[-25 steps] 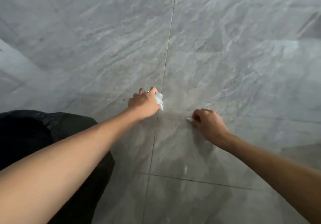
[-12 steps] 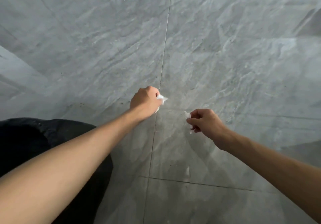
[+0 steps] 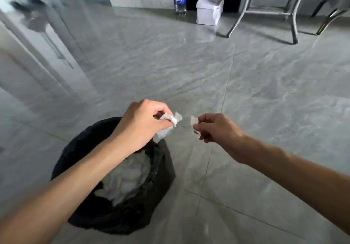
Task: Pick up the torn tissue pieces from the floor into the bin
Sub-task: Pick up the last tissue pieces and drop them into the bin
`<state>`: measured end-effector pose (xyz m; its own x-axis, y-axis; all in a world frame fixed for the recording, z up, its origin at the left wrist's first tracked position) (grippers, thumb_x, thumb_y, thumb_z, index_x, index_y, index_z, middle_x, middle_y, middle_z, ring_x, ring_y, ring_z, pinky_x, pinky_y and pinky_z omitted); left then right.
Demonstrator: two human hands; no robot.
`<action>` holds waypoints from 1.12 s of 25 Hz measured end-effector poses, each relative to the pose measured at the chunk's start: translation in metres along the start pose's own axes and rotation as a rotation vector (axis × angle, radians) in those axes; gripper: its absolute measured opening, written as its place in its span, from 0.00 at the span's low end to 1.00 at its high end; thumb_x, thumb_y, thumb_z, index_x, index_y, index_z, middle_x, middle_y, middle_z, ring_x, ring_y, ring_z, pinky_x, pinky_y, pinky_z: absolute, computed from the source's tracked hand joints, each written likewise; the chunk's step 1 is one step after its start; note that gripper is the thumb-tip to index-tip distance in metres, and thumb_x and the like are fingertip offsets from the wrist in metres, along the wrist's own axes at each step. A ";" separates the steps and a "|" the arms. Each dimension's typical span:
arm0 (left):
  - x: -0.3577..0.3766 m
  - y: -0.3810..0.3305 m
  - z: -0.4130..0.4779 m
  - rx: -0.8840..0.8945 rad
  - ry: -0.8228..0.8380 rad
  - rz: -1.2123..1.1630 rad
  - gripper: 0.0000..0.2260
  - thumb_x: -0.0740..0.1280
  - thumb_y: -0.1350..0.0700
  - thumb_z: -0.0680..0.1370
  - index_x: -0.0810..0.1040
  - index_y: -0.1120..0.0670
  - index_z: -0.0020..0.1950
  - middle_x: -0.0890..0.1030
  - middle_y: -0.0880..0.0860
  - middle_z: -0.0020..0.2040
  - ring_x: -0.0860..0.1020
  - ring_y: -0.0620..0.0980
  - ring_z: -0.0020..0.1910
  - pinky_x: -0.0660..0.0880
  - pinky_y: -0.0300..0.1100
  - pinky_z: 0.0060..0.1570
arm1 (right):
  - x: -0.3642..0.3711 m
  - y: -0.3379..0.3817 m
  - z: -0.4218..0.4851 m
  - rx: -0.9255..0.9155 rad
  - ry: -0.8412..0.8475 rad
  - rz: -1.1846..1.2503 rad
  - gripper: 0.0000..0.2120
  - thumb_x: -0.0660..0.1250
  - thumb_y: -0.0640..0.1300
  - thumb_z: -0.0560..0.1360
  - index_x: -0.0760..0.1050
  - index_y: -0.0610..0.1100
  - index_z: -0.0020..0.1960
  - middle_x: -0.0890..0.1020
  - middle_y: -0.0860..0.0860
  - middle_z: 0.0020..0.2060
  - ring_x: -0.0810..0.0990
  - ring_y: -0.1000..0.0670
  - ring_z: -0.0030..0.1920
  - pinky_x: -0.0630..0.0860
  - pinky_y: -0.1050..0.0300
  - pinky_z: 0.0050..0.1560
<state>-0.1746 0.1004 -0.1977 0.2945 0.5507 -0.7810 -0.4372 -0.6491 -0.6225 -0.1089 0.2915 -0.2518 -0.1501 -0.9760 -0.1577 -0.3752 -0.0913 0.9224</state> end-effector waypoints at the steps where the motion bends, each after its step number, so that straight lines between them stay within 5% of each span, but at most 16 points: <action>1: -0.010 0.013 -0.011 -0.034 -0.019 0.029 0.01 0.72 0.51 0.68 0.82 0.44 0.38 0.83 0.44 0.32 0.78 0.43 0.31 0.69 0.36 0.30 | 0.015 0.015 -0.002 -0.035 0.028 -0.010 0.04 0.68 0.37 0.73 0.79 0.36 0.46 0.79 0.46 0.34 0.76 0.54 0.30 0.73 0.61 0.33; 6: -0.020 0.098 -0.056 -0.318 0.046 0.200 0.03 0.69 0.54 0.69 0.81 0.47 0.37 0.83 0.48 0.34 0.81 0.48 0.37 0.71 0.39 0.33 | 0.099 0.059 -0.001 -0.109 0.151 -0.059 0.06 0.68 0.35 0.73 0.78 0.34 0.48 0.77 0.44 0.33 0.75 0.52 0.29 0.73 0.61 0.32; 9: -0.010 0.128 -0.073 -0.464 0.211 0.310 0.14 0.69 0.51 0.72 0.79 0.45 0.58 0.82 0.51 0.54 0.79 0.53 0.55 0.76 0.47 0.51 | 0.134 0.054 0.003 -0.056 0.214 -0.156 0.02 0.67 0.35 0.73 0.78 0.38 0.46 0.78 0.45 0.31 0.78 0.51 0.30 0.77 0.60 0.35; 12: -0.016 0.133 -0.076 -0.516 0.170 0.320 0.24 0.69 0.50 0.72 0.71 0.45 0.68 0.78 0.53 0.63 0.77 0.54 0.59 0.76 0.50 0.56 | 0.150 0.045 0.006 0.056 0.349 -0.258 0.03 0.67 0.33 0.73 0.77 0.39 0.42 0.80 0.42 0.39 0.83 0.44 0.39 0.82 0.54 0.43; 14: -0.023 0.125 -0.072 -0.497 0.101 0.274 0.21 0.68 0.53 0.73 0.72 0.45 0.65 0.78 0.52 0.63 0.78 0.54 0.57 0.76 0.51 0.56 | 0.149 0.045 0.006 0.066 0.373 -0.270 0.04 0.68 0.34 0.73 0.76 0.42 0.43 0.80 0.42 0.44 0.85 0.41 0.44 0.82 0.52 0.46; 18: -0.028 0.082 -0.051 -0.379 0.033 0.182 0.16 0.67 0.56 0.73 0.75 0.46 0.60 0.80 0.48 0.59 0.79 0.51 0.53 0.76 0.50 0.53 | 0.115 0.055 0.002 -0.002 0.298 -0.292 0.06 0.67 0.36 0.73 0.77 0.41 0.50 0.81 0.45 0.40 0.82 0.48 0.39 0.81 0.60 0.38; 28: 0.023 -0.088 0.076 0.014 0.353 0.179 0.14 0.67 0.48 0.73 0.77 0.49 0.58 0.80 0.49 0.54 0.76 0.49 0.48 0.69 0.40 0.42 | -0.084 0.072 -0.018 0.012 0.062 -0.658 0.07 0.65 0.40 0.72 0.80 0.41 0.46 0.82 0.48 0.38 0.80 0.53 0.32 0.72 0.66 0.28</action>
<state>-0.1937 0.2099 -0.1567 0.4859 0.2136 -0.8475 -0.5189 -0.7098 -0.4764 -0.1065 0.3629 -0.1661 0.1671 -0.7268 -0.6662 -0.3811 -0.6708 0.6362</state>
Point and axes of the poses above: each hand's wrist, its own z-axis towards the middle knuckle, its own x-axis out of the palm, y = z × x, the point moved 1 cm from there along z, towards the middle knuckle
